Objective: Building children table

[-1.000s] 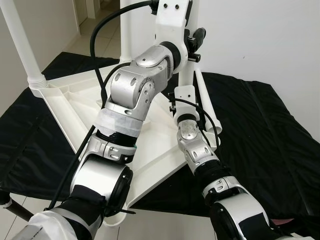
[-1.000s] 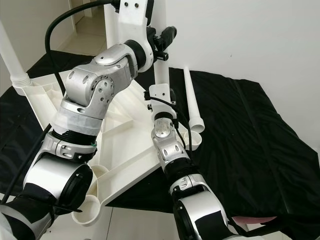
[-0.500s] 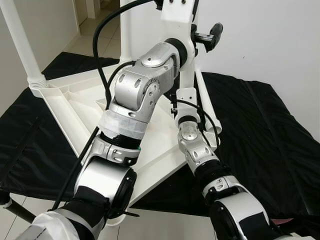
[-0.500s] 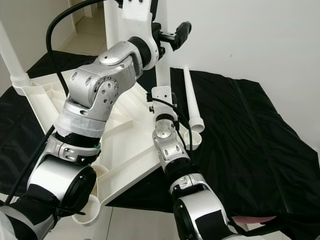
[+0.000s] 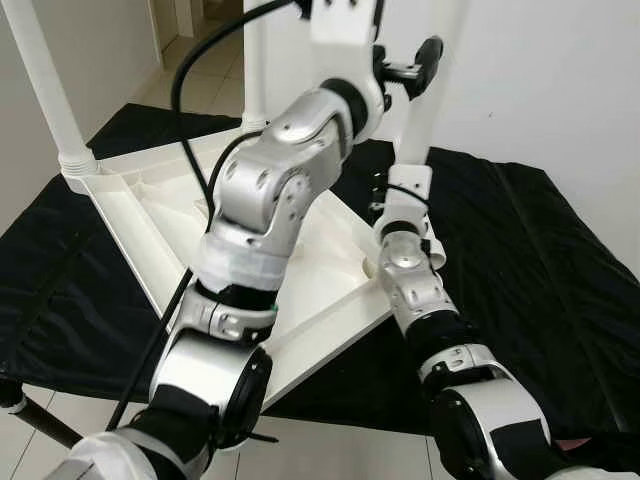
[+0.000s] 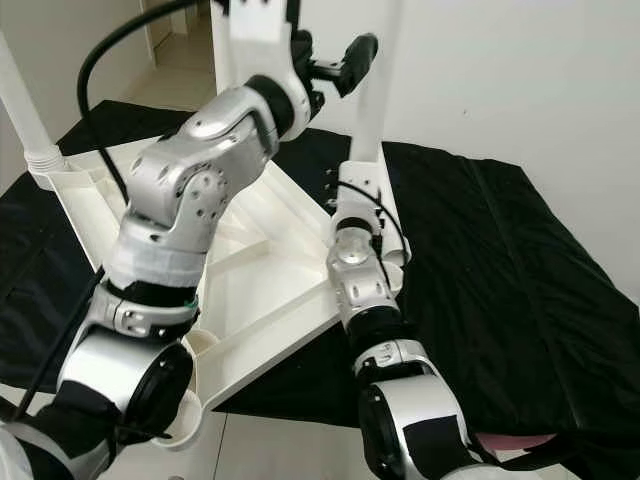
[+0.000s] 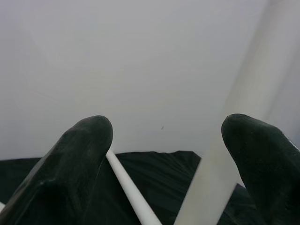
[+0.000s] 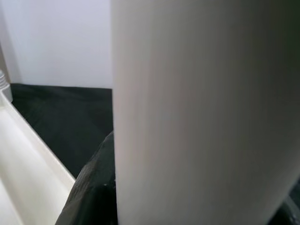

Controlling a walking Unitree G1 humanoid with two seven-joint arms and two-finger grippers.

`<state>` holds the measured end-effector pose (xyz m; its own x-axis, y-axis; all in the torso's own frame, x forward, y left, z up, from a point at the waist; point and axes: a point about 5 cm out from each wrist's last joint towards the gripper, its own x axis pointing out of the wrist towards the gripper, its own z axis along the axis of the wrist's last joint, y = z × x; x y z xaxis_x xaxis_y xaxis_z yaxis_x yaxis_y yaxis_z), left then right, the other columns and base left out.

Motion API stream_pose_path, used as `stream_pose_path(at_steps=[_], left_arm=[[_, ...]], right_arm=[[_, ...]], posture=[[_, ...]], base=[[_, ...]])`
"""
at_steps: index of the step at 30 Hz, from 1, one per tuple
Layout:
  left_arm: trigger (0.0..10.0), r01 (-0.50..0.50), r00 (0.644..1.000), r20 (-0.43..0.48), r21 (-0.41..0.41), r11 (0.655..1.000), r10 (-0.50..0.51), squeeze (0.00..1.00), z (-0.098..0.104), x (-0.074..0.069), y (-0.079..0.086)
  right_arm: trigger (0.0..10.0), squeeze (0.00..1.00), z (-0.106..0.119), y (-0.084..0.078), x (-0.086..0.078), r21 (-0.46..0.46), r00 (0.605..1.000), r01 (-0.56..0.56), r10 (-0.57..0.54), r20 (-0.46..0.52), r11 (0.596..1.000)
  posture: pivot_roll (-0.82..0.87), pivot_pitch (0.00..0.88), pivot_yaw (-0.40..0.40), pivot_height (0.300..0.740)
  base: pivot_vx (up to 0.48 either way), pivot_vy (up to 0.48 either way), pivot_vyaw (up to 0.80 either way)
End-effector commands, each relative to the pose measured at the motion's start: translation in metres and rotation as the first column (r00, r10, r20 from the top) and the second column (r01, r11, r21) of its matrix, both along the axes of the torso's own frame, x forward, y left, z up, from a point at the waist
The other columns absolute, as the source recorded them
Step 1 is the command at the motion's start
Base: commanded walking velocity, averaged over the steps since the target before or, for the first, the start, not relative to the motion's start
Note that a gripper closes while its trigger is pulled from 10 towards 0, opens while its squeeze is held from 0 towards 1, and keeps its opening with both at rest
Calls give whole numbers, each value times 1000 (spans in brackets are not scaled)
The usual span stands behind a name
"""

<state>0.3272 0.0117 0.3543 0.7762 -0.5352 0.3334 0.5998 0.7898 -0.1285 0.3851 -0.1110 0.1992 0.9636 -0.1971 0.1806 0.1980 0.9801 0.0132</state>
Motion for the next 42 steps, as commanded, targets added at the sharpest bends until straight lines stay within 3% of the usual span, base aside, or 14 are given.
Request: stream_pose_path(at_steps=[1,14,17,21,24,26,28,29,30,32,34,35,38,42], left_arm=[[10000,27,1000,-5,1,1000,-27,0,-1,-3,-3],[10000,-67,994,-70,144,987,78,0,-63,7,14],[10000,-87,991,-84,191,978,105,0,-83,6,17],[10000,-94,991,-71,222,970,113,0,-92,3,18],[10000,-89,993,-53,243,966,105,0,-99,0,18],[10000,11,998,-60,275,961,6,0,-115,-11,13],[10000,45,998,-49,291,956,-32,0,-120,-15,10],[10000,90,996,-10,353,931,-93,0,-127,-22,5],[10000,90,996,-10,353,931,-93,0,-127,-22,5],[10000,160,979,34,482,861,-201,0,-144,-33,-5],[10000,160,979,34,482,861,-201,0,-144,-33,-5],[10000,213,967,2,539,815,-254,0,-161,-38,-12],[10000,247,962,-48,569,784,-268,0,-177,-41,-17],[10000,253,960,-56,590,767,-274,0,-182,-41,-19]], right_arm=[[10000,0,2,-4,-2,17,1000,6,-7,21,1000],[10000,0,5,-32,-22,29,990,-34,29,141,999],[10000,0,2,-42,-29,40,989,-23,17,145,999],[10000,0,-2,-47,-32,50,991,-13,6,132,999],[10000,0,-4,-51,-33,58,993,0,-7,122,998],[10000,0,-7,-58,-34,54,994,2,-7,105,999],[10000,0,-8,-60,-34,44,995,-1,-4,101,999],[10000,0,-8,-61,-34,35,995,-1,-3,96,999],[10000,0,-8,-61,-34,35,995,-1,-3,96,999],[10000,0,-7,-63,-34,21,995,-1,-1,95,1000],[10000,0,-7,-63,-34,21,995,-1,-1,95,1000],[10000,0,-6,-64,-35,12,995,-1,0,96,1000],[10000,0,-5,-66,-34,4,996,4,-4,94,1000],[10000,0,-5,-66,-34,3,996,6,-6,94,1000]], posture=[[50,0,-81,740],[25,0,-77,740],[26,0,-78,740],[26,0,-80,740],[27,0,-82,740],[28,0,-84,740],[29,0,-85,740],[30,0,-87,740],[30,0,-87,740],[31,0,-87,740],[31,0,-87,740],[31,0,-85,740],[30,0,-80,740],[29,0,-80,740]], base=[[0,0,0],[0,0,0],[0,0,0],[0,0,0],[0,0,0],[0,0,0],[0,0,0],[0,0,0],[0,0,0],[0,0,0],[0,0,0],[0,0,0],[0,0,0],[0,0,0]])
